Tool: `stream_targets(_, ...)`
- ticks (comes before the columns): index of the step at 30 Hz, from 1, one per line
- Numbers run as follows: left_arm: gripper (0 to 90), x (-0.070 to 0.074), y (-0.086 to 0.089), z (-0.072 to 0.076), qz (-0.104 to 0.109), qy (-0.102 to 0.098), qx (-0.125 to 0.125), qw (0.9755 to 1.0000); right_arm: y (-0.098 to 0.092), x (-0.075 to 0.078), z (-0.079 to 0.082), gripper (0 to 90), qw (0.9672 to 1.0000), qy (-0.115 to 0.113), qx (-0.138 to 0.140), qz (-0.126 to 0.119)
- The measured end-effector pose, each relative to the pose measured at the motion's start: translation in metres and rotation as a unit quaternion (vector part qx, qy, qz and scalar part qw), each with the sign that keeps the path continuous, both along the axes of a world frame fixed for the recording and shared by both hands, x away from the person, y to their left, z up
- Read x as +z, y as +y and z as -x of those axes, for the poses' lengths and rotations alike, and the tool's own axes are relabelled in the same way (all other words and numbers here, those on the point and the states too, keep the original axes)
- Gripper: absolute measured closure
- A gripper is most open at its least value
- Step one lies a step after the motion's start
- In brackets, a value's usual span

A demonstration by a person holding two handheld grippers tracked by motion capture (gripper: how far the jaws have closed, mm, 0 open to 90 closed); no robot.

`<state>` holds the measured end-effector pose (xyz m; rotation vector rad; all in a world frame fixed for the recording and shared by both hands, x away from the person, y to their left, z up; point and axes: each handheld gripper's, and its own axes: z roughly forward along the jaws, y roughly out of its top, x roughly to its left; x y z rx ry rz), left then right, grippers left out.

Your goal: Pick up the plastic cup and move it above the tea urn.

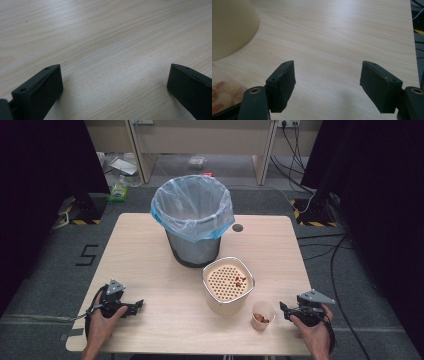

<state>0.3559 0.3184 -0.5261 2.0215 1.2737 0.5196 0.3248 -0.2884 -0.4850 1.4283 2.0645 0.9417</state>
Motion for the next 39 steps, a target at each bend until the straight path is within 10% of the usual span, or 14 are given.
stream_targets(25, 0.0, 0.000, 0.000, 0.000, 0.000, 0.000, 0.000, 1.0000, 0.025, 0.063, 0.019, 35.8, 0.9996, -0.012, 0.027, -0.005)
stream_targets(39, 0.0, 0.000, 0.000, 0.000, 0.000, 0.000, 0.000, 1.0000, 0.054, 0.064, 0.022, 47.4, 0.9951, 0.000, 0.098, -0.019)
